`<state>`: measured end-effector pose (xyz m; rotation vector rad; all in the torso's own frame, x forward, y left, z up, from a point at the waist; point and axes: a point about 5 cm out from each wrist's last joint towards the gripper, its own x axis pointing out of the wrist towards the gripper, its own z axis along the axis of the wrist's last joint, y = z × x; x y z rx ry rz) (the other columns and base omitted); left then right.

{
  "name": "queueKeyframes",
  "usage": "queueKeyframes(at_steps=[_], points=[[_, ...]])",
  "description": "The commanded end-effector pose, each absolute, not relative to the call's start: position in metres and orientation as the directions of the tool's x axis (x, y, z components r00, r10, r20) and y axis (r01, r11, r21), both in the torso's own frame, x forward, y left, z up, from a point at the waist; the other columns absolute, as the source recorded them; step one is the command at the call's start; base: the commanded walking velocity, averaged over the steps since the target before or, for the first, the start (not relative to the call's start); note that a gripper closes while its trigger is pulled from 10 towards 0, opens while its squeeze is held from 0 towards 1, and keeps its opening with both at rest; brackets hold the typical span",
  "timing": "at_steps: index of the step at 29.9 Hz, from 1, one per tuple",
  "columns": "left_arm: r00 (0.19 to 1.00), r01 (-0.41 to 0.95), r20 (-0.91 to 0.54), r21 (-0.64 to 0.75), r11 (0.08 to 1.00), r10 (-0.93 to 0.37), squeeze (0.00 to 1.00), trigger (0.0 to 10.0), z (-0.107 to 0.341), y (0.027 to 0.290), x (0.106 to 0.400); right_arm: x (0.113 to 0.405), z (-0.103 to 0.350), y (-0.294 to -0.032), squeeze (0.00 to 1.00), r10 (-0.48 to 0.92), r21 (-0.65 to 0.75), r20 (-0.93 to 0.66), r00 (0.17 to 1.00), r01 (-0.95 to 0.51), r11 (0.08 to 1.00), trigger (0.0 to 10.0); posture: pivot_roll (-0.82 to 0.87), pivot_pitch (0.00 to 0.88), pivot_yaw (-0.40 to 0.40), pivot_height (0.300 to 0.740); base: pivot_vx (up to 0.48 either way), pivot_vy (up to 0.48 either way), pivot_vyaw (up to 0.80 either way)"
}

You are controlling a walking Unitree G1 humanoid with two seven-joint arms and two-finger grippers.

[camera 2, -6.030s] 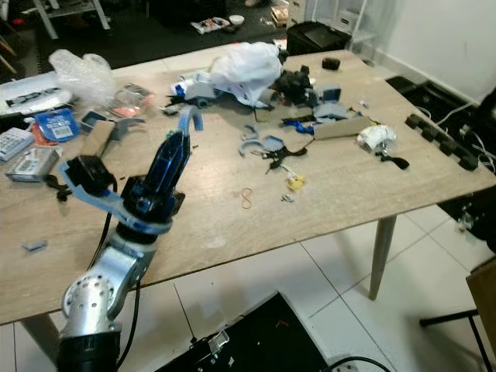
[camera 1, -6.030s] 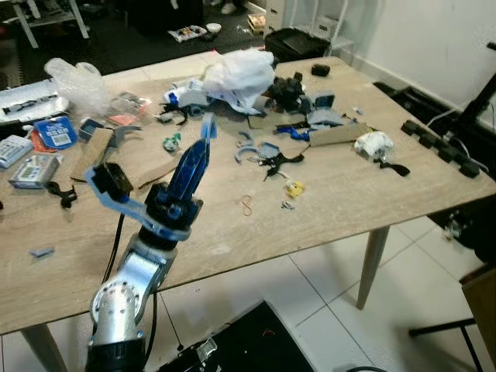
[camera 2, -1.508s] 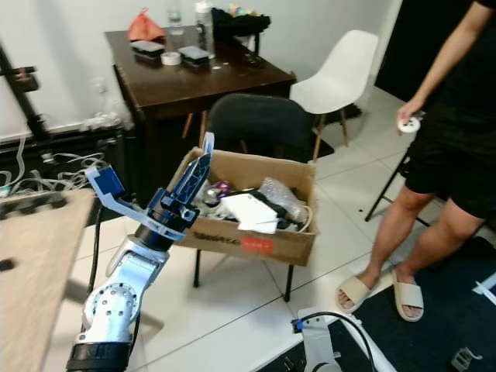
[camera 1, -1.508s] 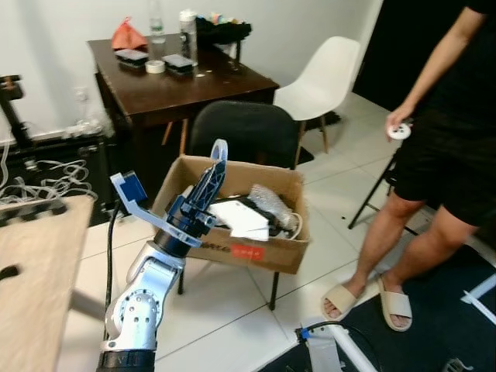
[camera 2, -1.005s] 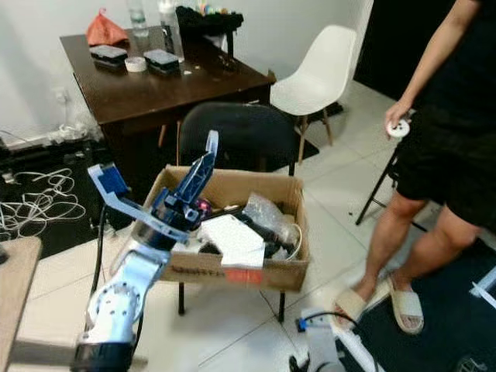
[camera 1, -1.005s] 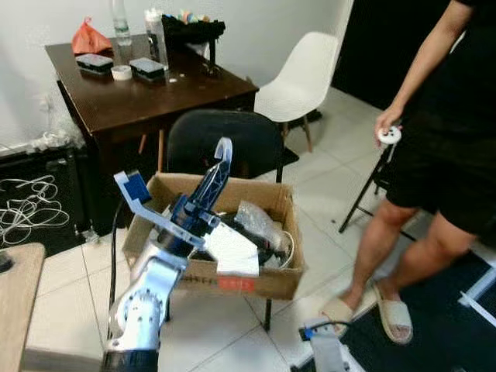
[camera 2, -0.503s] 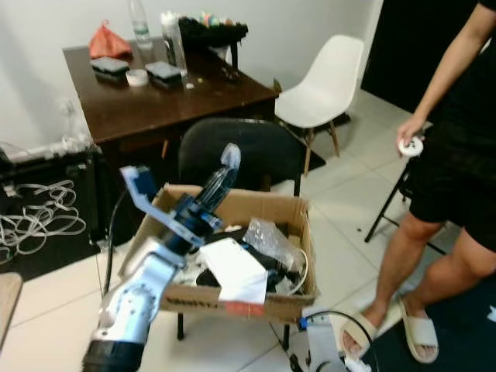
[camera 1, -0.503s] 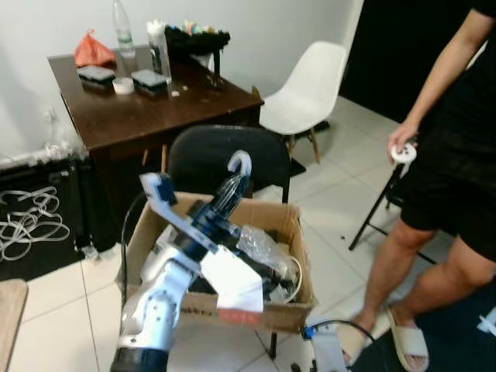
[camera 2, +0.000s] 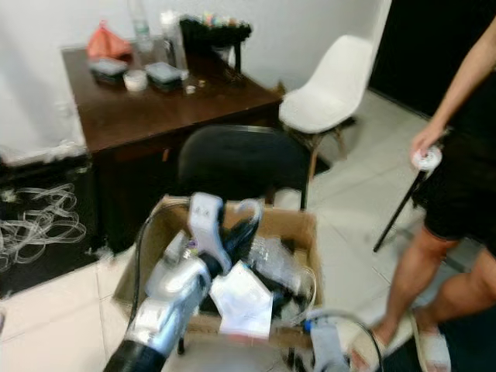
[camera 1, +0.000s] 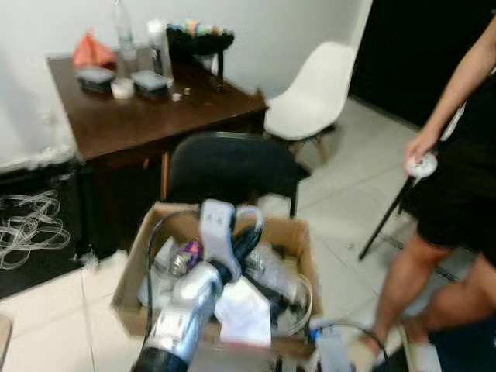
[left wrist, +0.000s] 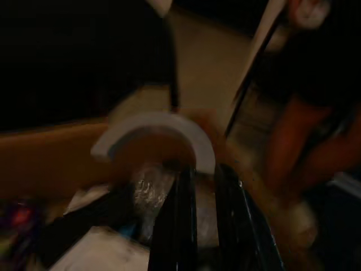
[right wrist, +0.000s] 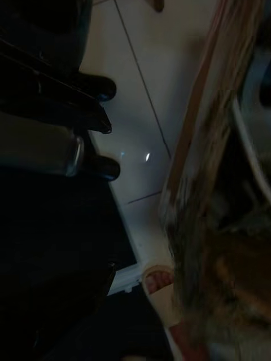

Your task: Picking trash to rubbish bin

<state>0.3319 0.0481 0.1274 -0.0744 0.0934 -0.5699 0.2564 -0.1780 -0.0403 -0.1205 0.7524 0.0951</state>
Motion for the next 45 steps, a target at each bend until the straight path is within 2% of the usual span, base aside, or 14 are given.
queueKeyframes(at_steps=[1,9,22,23,27,35,36,38,39,40,41,45], points=[[0.852,0.511,-0.104,-0.041,0.858,-0.513,0.00,10.0,0.120,0.051,0.333,0.246,-0.048,-0.179,0.00,0.038,-0.070,-0.714,0.699,-0.125,0.990,10.0,-0.10,0.166,0.006,0.740,0.000,0.000,0.00],[0.893,0.435,-0.135,0.006,0.901,-0.430,0.00,10.0,0.109,0.052,0.337,0.245,-0.049,-0.179,0.00,0.036,-0.071,-0.713,0.700,-0.123,0.990,10.0,-0.11,0.172,0.008,0.740,0.000,0.000,0.00],[0.881,0.449,-0.179,0.025,0.893,-0.438,0.00,10.0,0.099,0.037,0.333,0.244,-0.049,-0.179,0.00,0.034,-0.071,-0.714,0.699,-0.120,0.990,10.0,-0.11,0.174,0.013,0.740,0.000,0.000,0.00],[0.882,0.447,-0.183,0.036,0.894,-0.433,1.00,10.0,0.098,0.037,0.333,0.244,-0.049,-0.180,0.00,0.033,-0.071,-0.714,0.699,-0.119,0.990,10.0,-0.12,0.173,0.015,0.740,0.000,0.000,0.00],[0.906,0.397,-0.186,0.068,0.915,-0.379,1.00,10.0,0.095,0.043,0.336,0.245,-0.049,-0.180,0.00,0.031,-0.072,-0.713,0.701,-0.117,0.990,10.0,-0.12,0.168,0.015,0.740,0.000,0.000,0.00],[0.928,0.348,-0.155,0.047,0.936,-0.338,1.00,10.0,0.100,0.052,0.342,0.245,-0.048,-0.180,0.00,0.032,-0.073,-0.712,0.702,-0.119,0.990,10.0,-0.12,0.165,0.017,0.740,0.000,0.000,0.00],[0.930,0.346,-0.143,0.021,0.938,-0.340,1.00,10.0,0.102,0.054,0.343,0.246,-0.048,-0.180,0.00,0.032,-0.073,-0.711,0.702,-0.119,0.990,10.0,-0.11,0.165,0.018,0.740,0.000,0.000,0.00],[0.907,0.397,-0.103,-0.119,0.910,-0.409,1.00,10.0,0.108,0.051,0.343,0.246,-0.048,-0.179,0.00,0.034,-0.072,-0.711,0.703,-0.120,0.990,10.0,-0.11,0.164,0.020,0.740,0.000,0.000,0.00],[0.893,0.427,-0.070,-0.174,0.887,-0.444,0.54,10.0,0.112,0.050,0.342,0.246,-0.048,-0.178,0.00,0.035,-0.071,-0.710,0.703,-0.120,0.990,10.0,-0.11,0.165,0.020,0.740,0.000,0.000,0.00],[0.884,0.447,-0.048,-0.203,0.871,-0.465,0.54,10.0,0.114,0.050,0.342,0.246,-0.048,-0.178,0.00,0.035,-0.070,-0.710,0.703,-0.120,0.990,10.0,-0.11,0.165,0.020,0.740,0.000,0.000,0.00],[0.868,0.479,-0.026,-0.217,0.851,-0.495,0.00,10.0,0.116,0.051,0.340,0.246,-0.048,-0.177,0.00,0.036,-0.069,-0.710,0.703,-0.121,0.990,10.0,-0.11,0.165,0.020,0.740,0.000,0.000,0.00],[0.850,0.510,-0.011,-0.233,0.828,-0.527,0.00,10.0,0.115,0.059,0.338,0.247,-0.048,-0.176,0.00,0.038,-0.068,-0.710,0.703,-0.122,0.990,10.0,-0.10,0.163,0.020,0.740,0.000,0.000,0.00]])
